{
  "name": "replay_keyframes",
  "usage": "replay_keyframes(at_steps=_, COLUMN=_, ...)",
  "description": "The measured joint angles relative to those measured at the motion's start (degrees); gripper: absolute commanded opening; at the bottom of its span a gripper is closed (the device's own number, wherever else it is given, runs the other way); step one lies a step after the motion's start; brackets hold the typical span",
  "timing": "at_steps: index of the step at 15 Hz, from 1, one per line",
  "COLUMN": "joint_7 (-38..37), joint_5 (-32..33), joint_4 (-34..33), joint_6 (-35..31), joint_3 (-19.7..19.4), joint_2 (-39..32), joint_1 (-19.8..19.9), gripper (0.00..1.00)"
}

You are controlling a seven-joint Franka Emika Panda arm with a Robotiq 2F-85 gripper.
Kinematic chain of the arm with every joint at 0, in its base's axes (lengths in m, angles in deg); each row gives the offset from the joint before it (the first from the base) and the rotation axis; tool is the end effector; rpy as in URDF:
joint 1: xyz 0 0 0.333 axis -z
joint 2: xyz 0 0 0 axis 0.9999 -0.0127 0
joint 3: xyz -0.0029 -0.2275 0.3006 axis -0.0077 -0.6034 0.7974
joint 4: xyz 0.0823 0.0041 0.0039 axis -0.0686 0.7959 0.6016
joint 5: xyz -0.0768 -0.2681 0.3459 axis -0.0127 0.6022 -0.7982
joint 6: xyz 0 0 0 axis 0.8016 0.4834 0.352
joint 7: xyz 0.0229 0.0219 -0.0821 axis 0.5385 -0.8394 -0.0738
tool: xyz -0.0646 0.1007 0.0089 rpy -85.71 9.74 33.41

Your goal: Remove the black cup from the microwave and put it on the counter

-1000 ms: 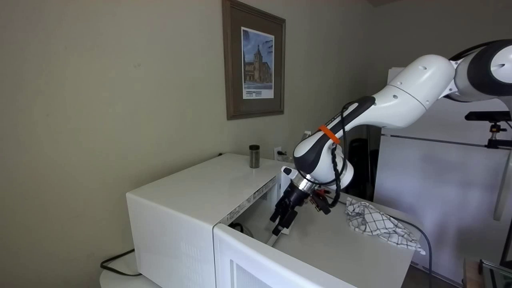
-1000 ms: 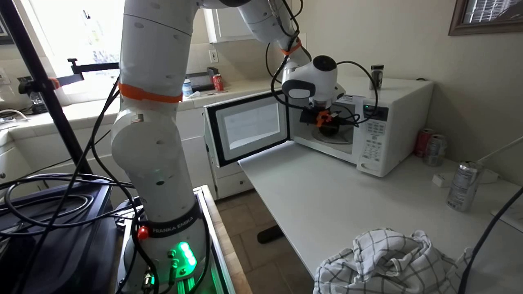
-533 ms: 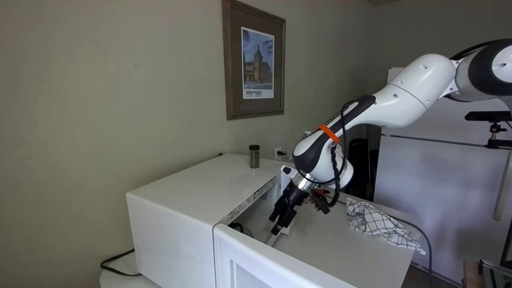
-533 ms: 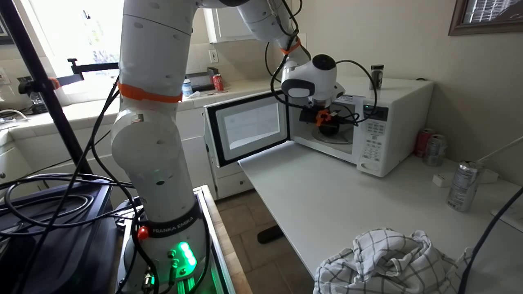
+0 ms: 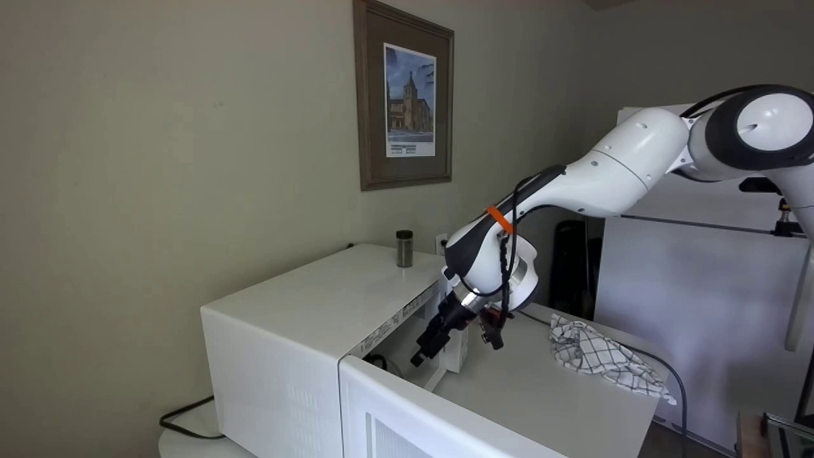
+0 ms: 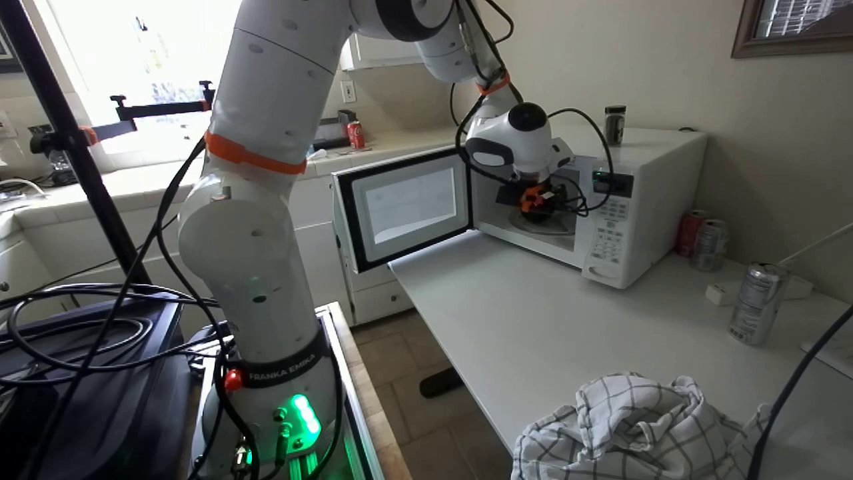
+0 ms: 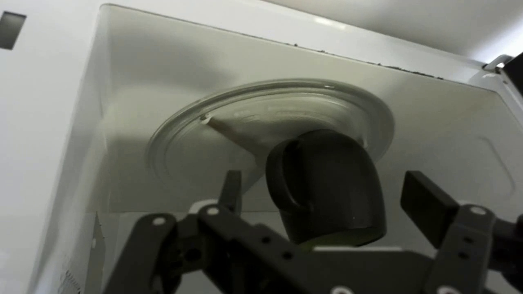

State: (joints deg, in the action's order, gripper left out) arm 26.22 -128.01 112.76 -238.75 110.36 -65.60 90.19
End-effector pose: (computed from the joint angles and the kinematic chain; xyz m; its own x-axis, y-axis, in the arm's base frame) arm 0.6599 0.1915 0.2587 0.6470 0.3915 0.6543 0.5789 -0.8107 -0.0874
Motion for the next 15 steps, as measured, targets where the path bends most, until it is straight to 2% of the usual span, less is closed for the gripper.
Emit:
replay_keyframes(at_steps=6, joint_7=15.86, joint_5=-9.27, joint_4=-9.73, joint_6=-3.66, joint_3=6.49, joint_2=-7.84, joint_1=4.41, gripper=1.00)
replay_keyframes(at_steps=12, joint_7=28.23, joint_5=-16.74, joint_4=-11.69, joint_6=-5.09, joint_3=9.55, joint_2=-9.65, joint_1=6.95, gripper=1.00)
replay_keyframes(at_steps=15, joint_7=31.40, joint_5=-20.54, joint_4=-12.01, joint_6=-5.08, joint_3=9.79, joint_2=-10.36, joint_1=7.03, gripper=1.00)
